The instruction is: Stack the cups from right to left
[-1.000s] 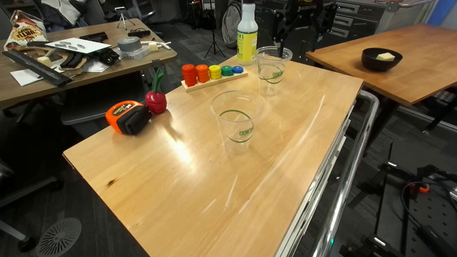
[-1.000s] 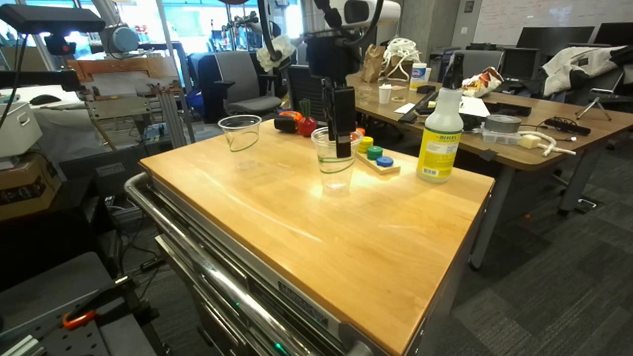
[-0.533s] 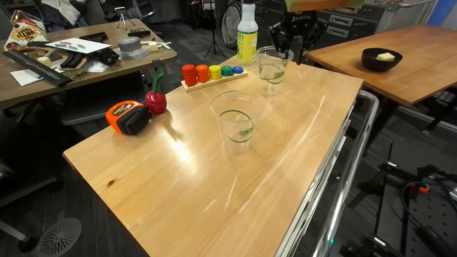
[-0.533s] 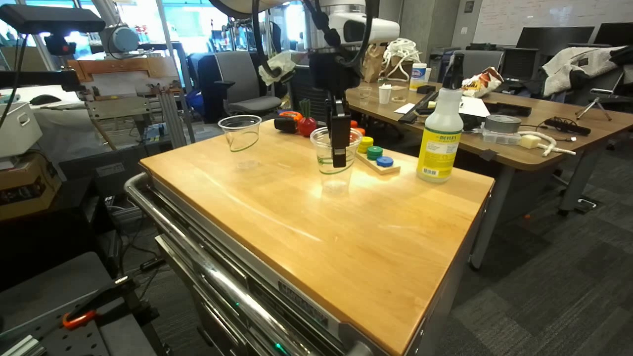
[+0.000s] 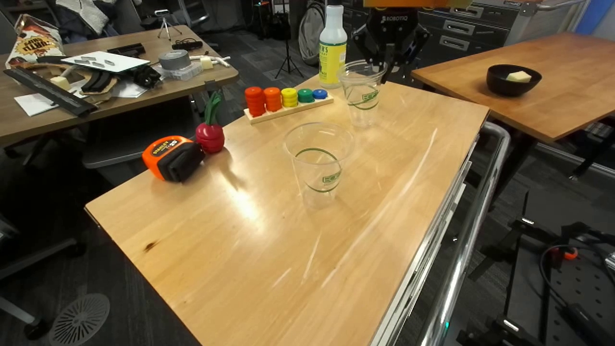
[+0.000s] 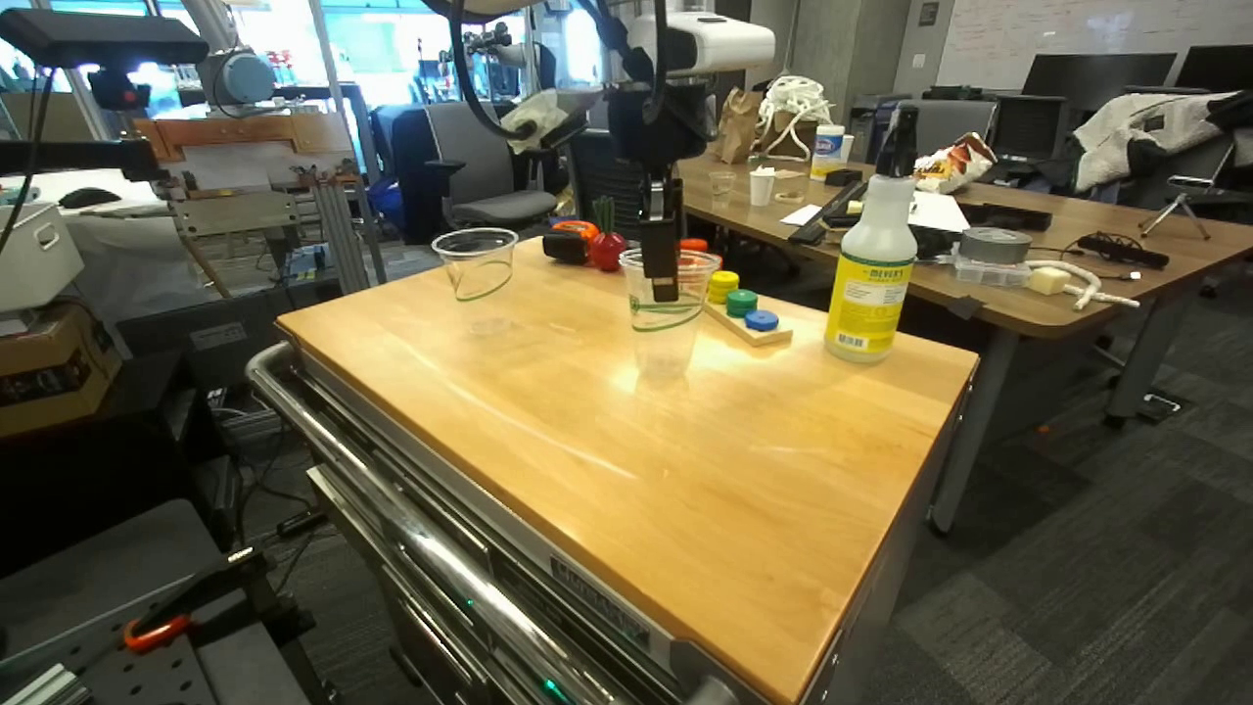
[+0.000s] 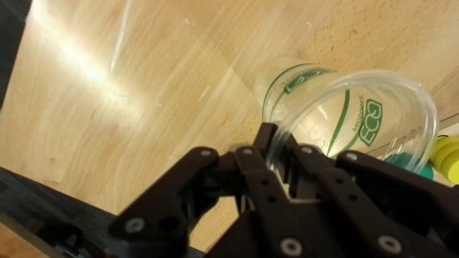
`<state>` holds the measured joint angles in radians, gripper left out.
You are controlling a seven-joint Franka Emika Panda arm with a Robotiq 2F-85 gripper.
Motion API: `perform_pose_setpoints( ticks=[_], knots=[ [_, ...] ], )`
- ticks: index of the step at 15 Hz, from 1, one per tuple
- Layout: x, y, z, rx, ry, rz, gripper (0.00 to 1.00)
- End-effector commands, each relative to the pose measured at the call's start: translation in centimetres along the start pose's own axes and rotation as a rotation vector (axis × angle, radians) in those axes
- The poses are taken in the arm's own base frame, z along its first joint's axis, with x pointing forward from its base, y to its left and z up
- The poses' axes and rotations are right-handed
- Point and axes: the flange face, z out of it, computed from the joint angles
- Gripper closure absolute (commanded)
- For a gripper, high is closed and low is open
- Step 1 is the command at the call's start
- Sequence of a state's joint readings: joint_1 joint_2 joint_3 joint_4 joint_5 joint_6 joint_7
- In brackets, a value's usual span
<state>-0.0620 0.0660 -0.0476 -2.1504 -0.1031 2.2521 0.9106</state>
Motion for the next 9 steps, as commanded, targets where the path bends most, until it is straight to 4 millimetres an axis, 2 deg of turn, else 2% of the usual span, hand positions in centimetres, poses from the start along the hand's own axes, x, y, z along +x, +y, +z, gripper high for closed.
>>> perform_pose_setpoints(
  ticks=[1,3,6,9],
  knots=[
    [-1.9,0.2,-2.9,0.014,-0.048,0.044,0.98],
    [-3.7,0.1,-5.8,0.034,-0.026,0.027,0.98],
    [-7.5,-0.6,-11.7,0.078,0.075,-0.041,0.98],
    [-12.6,-1.4,-17.5,0.111,0.184,-0.129,0.98]
  ],
)
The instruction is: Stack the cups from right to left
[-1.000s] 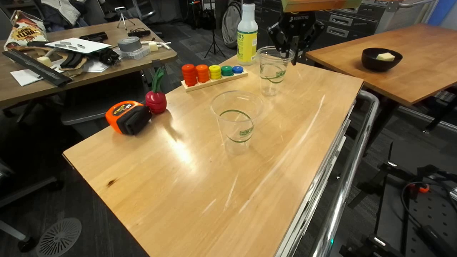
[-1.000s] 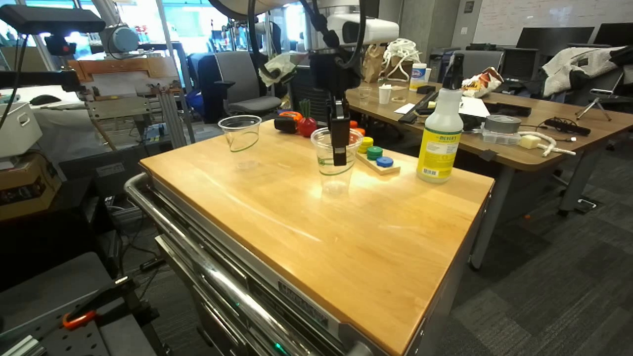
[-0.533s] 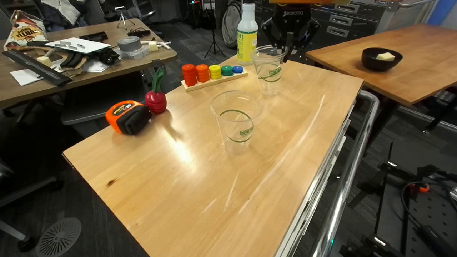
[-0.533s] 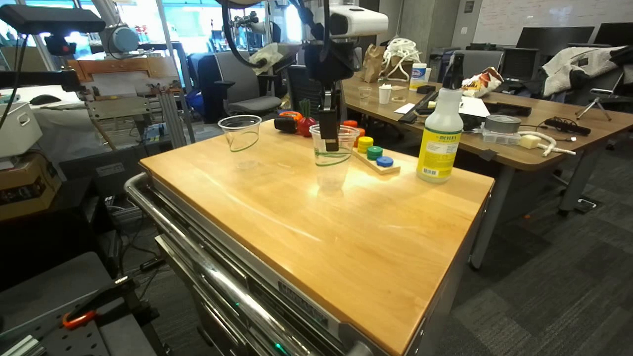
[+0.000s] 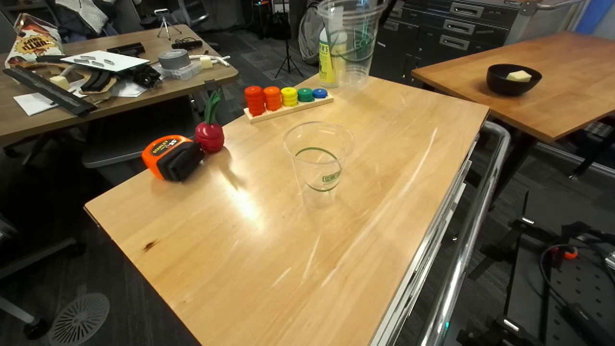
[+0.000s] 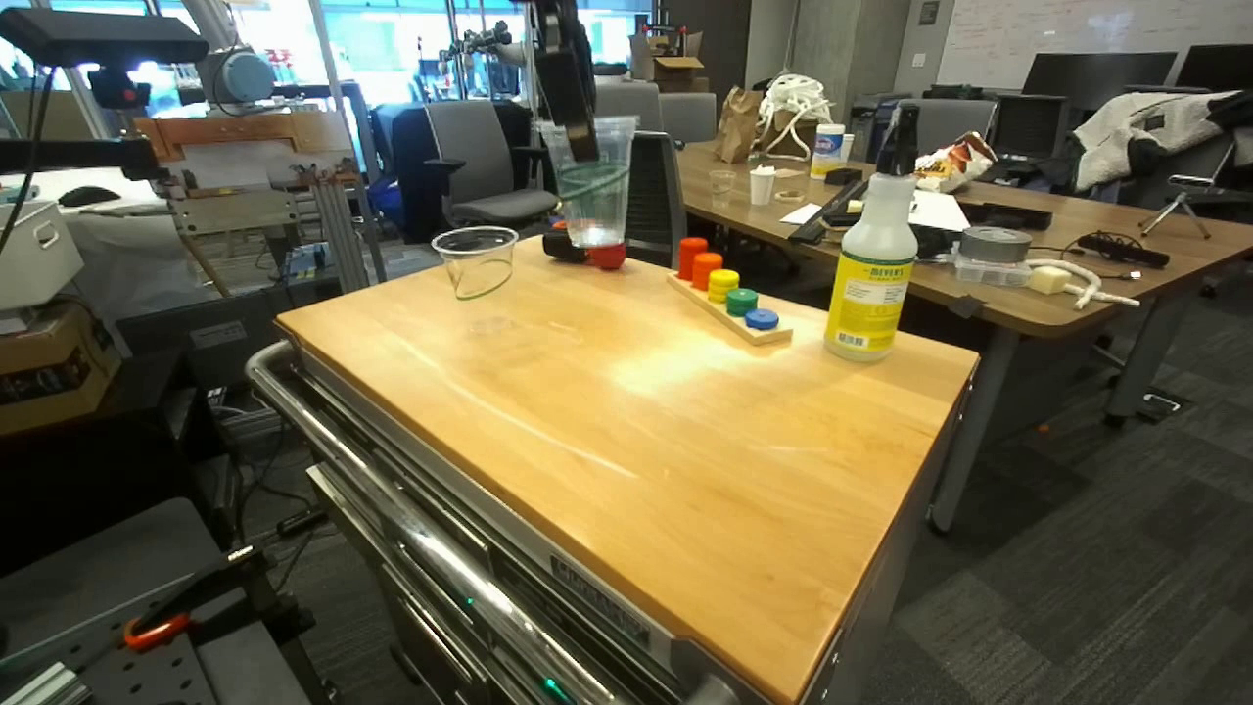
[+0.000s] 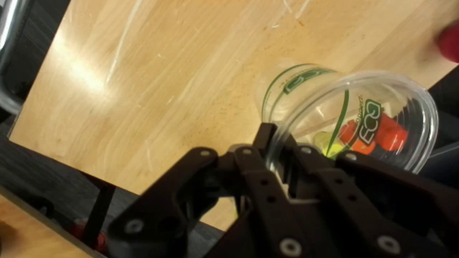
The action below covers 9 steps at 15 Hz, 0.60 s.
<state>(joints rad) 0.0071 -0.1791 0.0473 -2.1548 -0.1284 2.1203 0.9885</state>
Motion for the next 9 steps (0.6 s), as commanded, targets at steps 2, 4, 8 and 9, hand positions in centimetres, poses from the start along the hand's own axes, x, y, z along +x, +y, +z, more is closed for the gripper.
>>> perform_pose_setpoints(
  ticks=[2,4,8,9],
  knots=[
    [-7.3,-1.5,-8.2,0.058,0.113,-0.123,0.98],
    [-9.9,-2.4,-9.4,0.084,0.100,-0.188,0.98],
    [-12.8,-3.5,-8.3,0.111,0.084,-0.282,0.98],
    [-13.1,-3.5,-7.5,0.113,0.064,-0.295,0.98]
  ],
)
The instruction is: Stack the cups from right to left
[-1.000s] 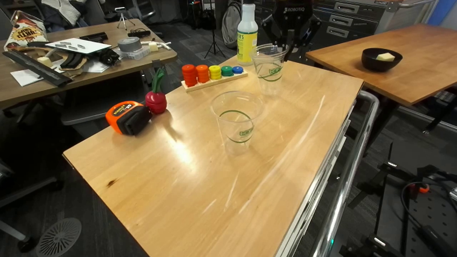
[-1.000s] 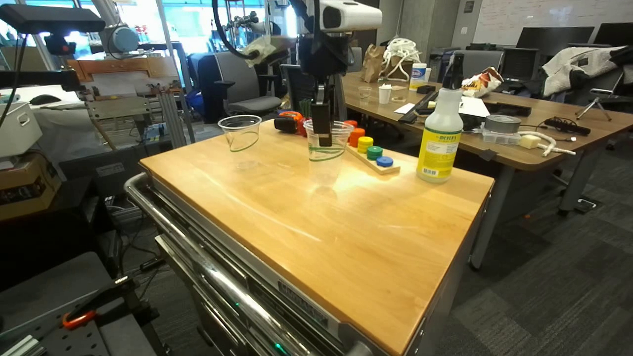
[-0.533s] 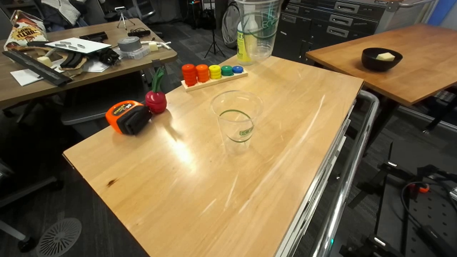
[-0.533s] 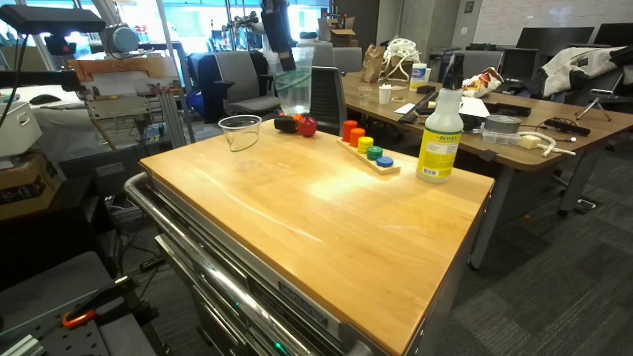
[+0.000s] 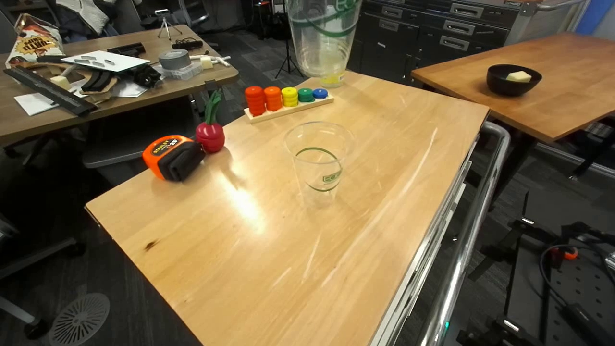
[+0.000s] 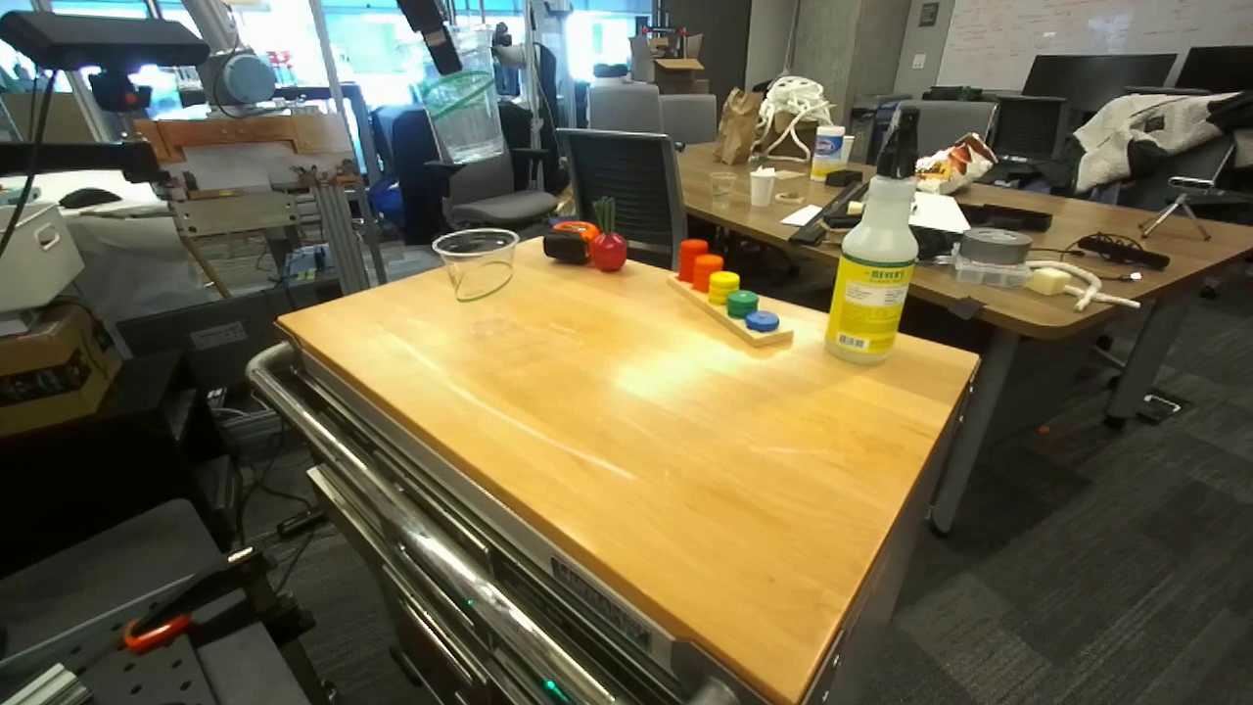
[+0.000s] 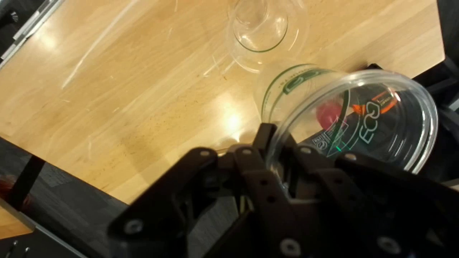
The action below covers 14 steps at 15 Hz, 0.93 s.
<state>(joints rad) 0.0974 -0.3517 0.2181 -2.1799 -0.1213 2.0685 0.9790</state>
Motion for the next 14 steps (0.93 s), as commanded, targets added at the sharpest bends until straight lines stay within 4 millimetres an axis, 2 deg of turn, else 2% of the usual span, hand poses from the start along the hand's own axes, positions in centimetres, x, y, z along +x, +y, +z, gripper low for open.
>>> perform_pose_setpoints(
  ticks=[1,7,14],
  knots=[
    [-0.9,0.2,1.7,0.031,-0.029,-0.061,0.98],
    [-1.6,0.0,6.1,0.091,-0.085,-0.113,0.98],
    [-1.9,0.1,9.3,0.072,-0.096,-0.177,0.98]
  ],
)
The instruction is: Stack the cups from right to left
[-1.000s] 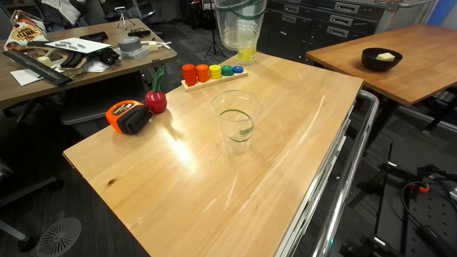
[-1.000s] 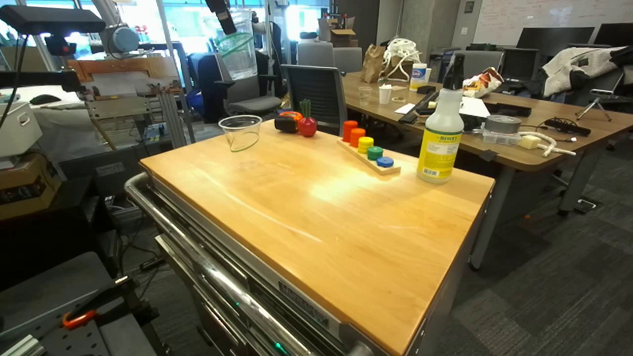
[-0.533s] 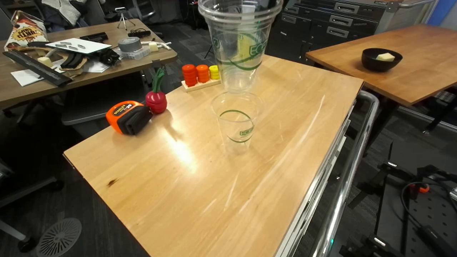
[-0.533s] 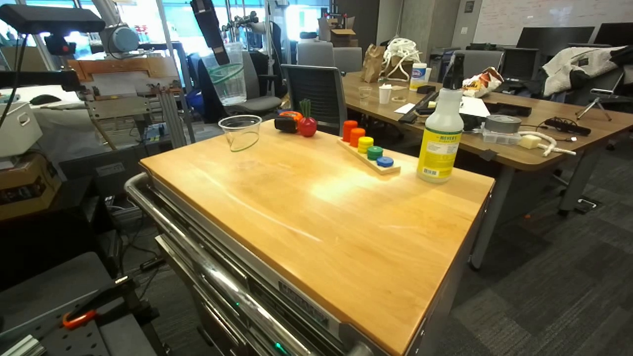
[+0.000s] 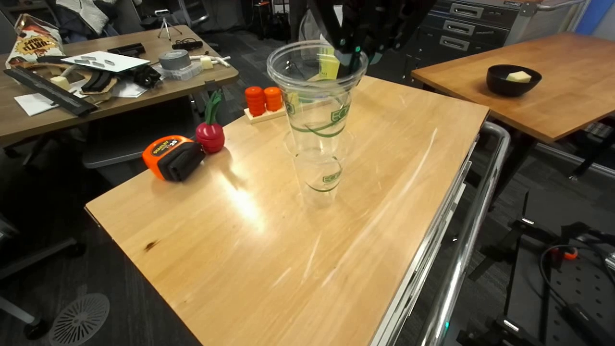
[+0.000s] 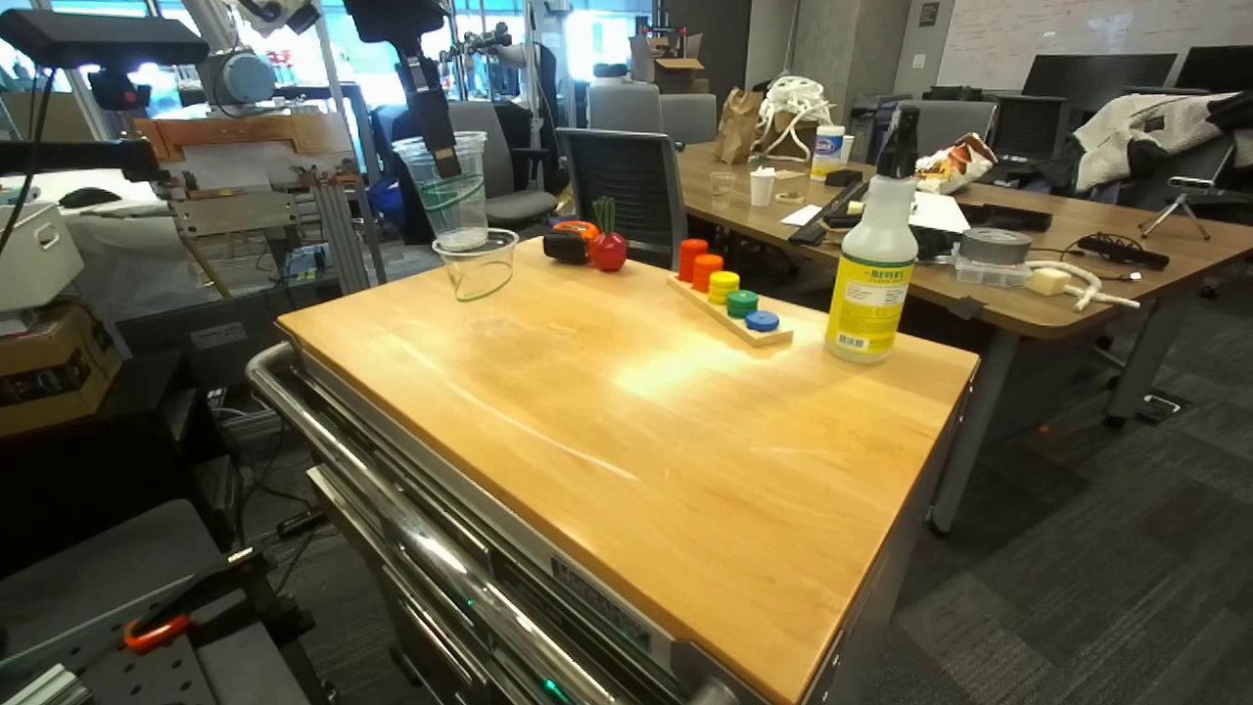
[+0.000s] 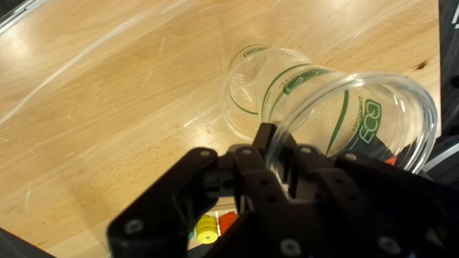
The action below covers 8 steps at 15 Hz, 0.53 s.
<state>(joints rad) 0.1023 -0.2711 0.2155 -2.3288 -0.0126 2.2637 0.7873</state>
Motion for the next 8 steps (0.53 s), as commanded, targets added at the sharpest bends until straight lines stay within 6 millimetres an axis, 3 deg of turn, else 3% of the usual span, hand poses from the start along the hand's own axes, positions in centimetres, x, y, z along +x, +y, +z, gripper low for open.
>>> perform_pose_setpoints(
  ticks=[1,3,4,5,6,8],
  knots=[
    [0.2,0.1,0.7,0.017,0.011,-0.040,0.98],
    [0.1,0.1,1.3,0.012,0.002,-0.058,0.98],
    [0.1,0.1,1.4,0.010,0.001,-0.066,0.93],
    [0.1,0.2,1.6,0.006,0.001,-0.074,0.68],
    [0.2,0.2,1.7,0.005,0.002,-0.077,0.68],
    [0.4,0.4,1.9,0.001,0.008,-0.078,0.57]
  ],
)
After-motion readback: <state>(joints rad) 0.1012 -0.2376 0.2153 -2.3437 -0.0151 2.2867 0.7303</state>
